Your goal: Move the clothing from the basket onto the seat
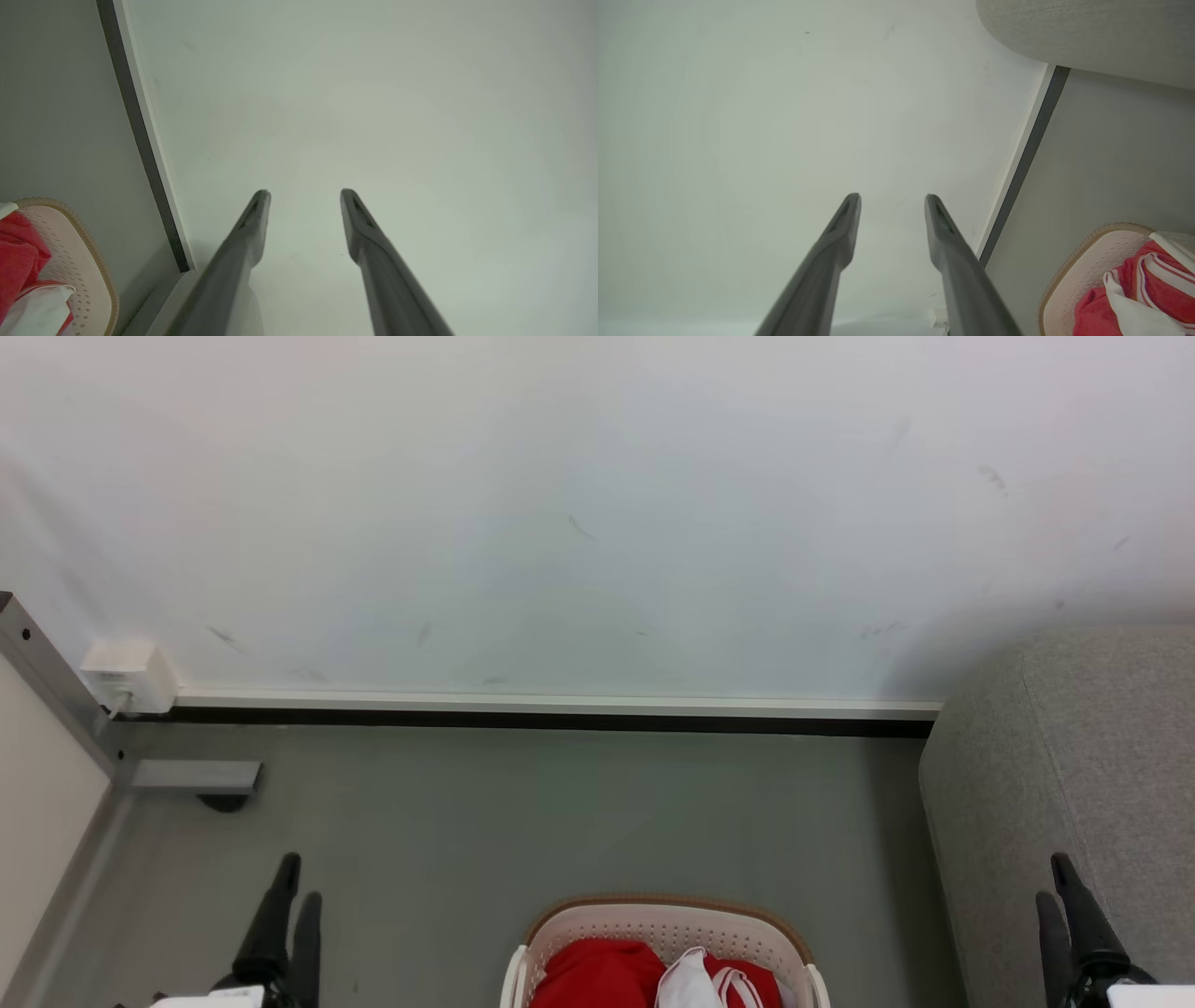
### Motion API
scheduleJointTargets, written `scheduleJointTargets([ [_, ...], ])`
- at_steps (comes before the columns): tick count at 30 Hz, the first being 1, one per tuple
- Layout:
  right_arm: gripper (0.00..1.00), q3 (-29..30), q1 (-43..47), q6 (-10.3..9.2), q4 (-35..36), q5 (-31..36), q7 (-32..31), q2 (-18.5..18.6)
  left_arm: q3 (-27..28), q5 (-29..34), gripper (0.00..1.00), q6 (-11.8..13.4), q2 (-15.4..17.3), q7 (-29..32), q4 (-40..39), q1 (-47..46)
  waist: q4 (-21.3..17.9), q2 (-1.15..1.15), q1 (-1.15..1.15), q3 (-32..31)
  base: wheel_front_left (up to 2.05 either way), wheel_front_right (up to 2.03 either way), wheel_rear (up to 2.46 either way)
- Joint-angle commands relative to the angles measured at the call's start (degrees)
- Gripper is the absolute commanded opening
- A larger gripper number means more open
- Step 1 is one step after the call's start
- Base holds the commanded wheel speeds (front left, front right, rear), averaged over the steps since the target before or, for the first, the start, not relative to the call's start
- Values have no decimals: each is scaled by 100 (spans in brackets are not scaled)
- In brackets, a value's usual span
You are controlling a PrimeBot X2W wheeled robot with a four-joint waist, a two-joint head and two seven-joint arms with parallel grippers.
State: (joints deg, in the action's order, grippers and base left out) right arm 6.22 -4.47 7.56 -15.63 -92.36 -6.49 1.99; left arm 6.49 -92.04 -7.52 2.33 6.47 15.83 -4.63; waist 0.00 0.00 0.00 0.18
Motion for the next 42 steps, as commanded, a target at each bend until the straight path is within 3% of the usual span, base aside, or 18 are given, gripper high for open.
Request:
scheduleJointTargets([
  [1, 100, -14, 23, 0, 0, 17, 29, -3, -33, 22, 100, 0, -3, -31, 16, 9, 0, 0, 0, 1, 0, 0, 0],
  [8, 100, -89, 101, -1, 81, 311, 211, 42, -193, 253, 100, 0, 3, -210, 63, -1, 6, 0, 0, 3, 0, 0, 0],
  [13, 100, -118, 153, -1, 202, 863, 350, 62, -284, 621, 100, 1, 8, -348, 85, -5, 10, 0, 0, 8, 0, 0, 0],
  [42, 100, -455, 399, -4, 840, 4258, 1022, 344, -771, 3646, 100, 348, 33, -1019, -240, 113, 45, 0, 0, 43, 0, 0, 0],
])
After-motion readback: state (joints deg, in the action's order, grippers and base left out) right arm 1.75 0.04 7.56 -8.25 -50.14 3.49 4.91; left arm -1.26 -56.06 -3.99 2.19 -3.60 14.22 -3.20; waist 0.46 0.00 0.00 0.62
